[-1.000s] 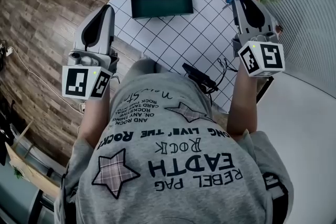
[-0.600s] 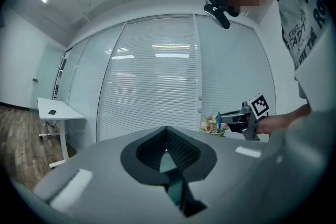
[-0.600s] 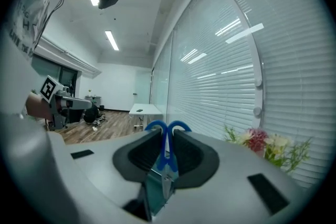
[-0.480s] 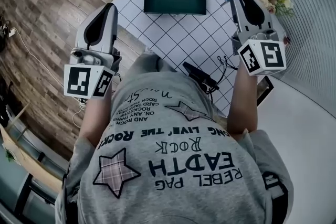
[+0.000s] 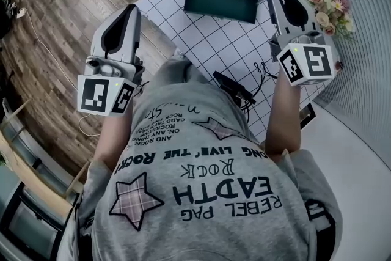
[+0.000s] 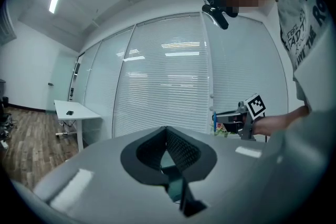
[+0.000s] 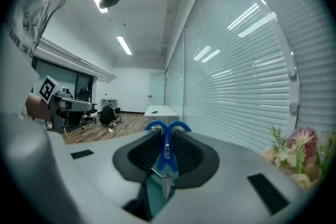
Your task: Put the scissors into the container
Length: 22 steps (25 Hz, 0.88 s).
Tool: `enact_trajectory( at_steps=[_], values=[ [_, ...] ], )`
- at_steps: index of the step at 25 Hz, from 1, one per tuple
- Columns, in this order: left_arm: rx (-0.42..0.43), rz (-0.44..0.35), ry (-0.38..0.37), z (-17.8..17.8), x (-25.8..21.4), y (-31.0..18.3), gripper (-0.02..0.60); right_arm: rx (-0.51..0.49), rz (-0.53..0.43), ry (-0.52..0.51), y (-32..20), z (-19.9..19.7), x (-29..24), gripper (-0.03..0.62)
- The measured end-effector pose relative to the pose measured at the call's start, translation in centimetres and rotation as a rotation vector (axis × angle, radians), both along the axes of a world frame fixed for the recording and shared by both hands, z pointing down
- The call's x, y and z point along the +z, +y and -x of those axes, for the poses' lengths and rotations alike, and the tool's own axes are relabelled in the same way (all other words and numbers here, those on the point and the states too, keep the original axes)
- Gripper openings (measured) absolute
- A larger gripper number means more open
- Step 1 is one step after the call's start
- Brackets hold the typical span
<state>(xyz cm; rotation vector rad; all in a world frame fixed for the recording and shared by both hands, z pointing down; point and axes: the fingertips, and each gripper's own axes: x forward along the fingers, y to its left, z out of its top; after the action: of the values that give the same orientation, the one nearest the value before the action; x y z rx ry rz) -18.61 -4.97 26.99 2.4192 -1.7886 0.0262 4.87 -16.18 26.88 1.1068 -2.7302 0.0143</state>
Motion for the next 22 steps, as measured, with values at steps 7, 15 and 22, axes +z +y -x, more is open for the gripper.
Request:
enact_trajectory(
  at_steps=[7, 15, 22],
  values=[
    [-0.043, 0.011, 0.003, 1.1, 0.4, 0.3, 0.011, -0.052, 0.001, 0.011, -0.5, 2.0, 0.3, 0.081],
    [-0.059, 0.016, 0.026, 1.2, 1.2, -0.3, 0.011, -0.078, 0.007, 0.051, -0.8, 2.4, 0.7, 0.083],
    [-0.048, 0.034, 0.045, 1.0, 2.1, -1.1, 0.009, -0.148, 0.074, 0.169, -0.9, 3.7, 2.9, 0.081]
  ],
)
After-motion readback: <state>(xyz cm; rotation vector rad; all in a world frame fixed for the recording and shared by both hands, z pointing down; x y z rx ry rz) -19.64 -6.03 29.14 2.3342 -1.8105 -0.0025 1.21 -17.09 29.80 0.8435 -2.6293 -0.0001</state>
